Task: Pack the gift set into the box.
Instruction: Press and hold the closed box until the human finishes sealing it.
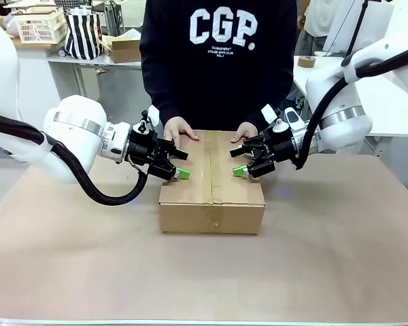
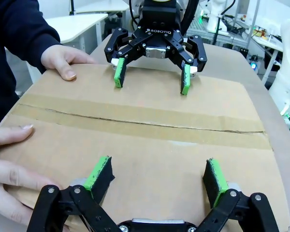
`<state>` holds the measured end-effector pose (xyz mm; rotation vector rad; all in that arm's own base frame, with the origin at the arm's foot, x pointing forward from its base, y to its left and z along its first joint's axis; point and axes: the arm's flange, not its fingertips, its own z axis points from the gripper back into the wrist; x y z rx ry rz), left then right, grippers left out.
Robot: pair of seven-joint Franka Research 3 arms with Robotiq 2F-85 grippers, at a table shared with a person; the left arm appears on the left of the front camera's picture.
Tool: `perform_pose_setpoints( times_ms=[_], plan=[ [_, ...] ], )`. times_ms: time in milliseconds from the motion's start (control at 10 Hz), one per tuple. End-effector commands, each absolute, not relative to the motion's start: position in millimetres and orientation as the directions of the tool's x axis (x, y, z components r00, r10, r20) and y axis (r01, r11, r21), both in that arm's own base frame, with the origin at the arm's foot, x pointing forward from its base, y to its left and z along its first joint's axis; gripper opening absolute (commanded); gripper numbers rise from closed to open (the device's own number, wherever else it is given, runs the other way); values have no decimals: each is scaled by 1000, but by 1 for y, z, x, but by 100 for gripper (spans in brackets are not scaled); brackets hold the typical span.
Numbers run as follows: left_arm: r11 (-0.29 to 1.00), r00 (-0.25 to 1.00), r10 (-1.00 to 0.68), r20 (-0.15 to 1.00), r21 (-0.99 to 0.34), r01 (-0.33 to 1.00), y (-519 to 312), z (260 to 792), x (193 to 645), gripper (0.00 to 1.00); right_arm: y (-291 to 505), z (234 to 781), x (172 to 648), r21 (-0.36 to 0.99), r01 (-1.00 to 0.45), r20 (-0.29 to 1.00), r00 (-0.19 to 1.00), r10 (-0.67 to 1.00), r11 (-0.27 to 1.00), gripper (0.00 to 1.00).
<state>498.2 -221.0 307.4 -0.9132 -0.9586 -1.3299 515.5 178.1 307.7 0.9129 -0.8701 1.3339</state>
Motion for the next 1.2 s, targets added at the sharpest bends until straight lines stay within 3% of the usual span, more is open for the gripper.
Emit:
perform_pose_setpoints(
  times_ms=[0,1100],
  plan=[
    [31,-5,-352,936,18,999,-220,304,497,100,178,306,515,43,-999,910,50,411,25,100],
    [31,-5,-352,936,18,999,-220,304,497,100,178,306,515,43,-999,910,50,411,25,100]
  ],
)
